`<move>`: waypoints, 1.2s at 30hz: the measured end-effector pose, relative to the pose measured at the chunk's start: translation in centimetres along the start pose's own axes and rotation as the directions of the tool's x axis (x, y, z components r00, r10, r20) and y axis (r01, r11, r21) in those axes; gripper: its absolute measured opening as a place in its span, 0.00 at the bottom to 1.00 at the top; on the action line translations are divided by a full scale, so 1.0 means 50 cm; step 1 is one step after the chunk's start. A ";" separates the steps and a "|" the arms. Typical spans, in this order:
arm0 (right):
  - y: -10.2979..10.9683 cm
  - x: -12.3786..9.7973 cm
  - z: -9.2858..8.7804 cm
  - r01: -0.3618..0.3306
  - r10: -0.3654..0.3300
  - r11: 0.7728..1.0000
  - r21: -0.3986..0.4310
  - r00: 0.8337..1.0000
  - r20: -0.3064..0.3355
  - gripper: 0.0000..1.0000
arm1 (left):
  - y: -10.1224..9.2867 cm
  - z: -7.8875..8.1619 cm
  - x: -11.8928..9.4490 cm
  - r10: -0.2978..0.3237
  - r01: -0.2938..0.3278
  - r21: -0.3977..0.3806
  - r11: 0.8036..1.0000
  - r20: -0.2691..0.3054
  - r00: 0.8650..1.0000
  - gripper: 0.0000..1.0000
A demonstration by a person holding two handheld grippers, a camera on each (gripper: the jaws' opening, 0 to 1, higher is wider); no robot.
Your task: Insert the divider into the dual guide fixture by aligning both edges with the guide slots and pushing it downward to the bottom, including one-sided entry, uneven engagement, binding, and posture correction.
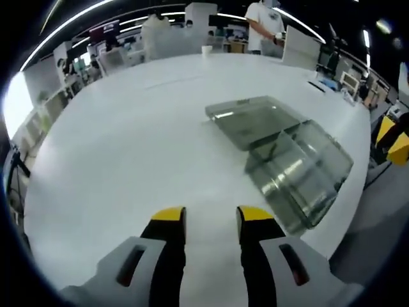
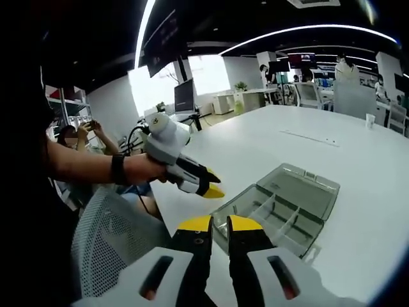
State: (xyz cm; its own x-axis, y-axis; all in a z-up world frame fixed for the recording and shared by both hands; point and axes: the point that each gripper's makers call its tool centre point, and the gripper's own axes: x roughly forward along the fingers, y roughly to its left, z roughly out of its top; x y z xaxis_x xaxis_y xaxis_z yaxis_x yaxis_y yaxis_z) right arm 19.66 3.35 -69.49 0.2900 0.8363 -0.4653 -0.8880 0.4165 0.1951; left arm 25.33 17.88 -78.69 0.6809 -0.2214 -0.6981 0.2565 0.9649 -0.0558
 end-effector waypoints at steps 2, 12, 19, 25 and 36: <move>-0.002 -0.002 0.003 0.001 -0.001 1.000 -0.007 1.000 -0.002 0.04 | -0.002 0.004 -0.006 -0.008 0.008 -0.003 1.000 0.011 1.000 0.31; 0.004 -0.010 0.026 -0.028 0.028 0.998 -0.054 1.000 -0.003 0.05 | -0.032 0.043 -0.057 -0.056 0.064 -0.066 0.996 0.116 0.992 0.31; 0.001 -0.013 0.038 -0.043 0.042 0.995 -0.093 0.999 -0.005 0.05 | -0.050 0.062 -0.085 -0.116 0.143 -0.135 0.980 0.189 0.975 0.31; 0.001 -0.011 0.048 -0.054 0.054 0.992 -0.114 0.999 0.000 0.06 | -0.073 0.072 -0.100 -0.173 0.206 -0.148 0.967 0.211 0.962 0.31; -0.004 -0.026 0.054 -0.066 0.065 0.984 -0.166 0.998 -0.010 0.08 | -0.142 0.091 -0.130 -0.317 0.365 -0.137 0.921 0.281 0.906 0.31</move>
State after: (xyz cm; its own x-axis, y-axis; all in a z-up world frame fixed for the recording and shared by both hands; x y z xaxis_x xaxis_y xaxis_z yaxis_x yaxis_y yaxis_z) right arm 20.41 3.16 -66.61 0.2283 0.8581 -0.4599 -0.9521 0.2955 0.0789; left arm 22.20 11.83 -70.49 0.7284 -0.5460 -0.4139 0.3907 0.8273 -0.4037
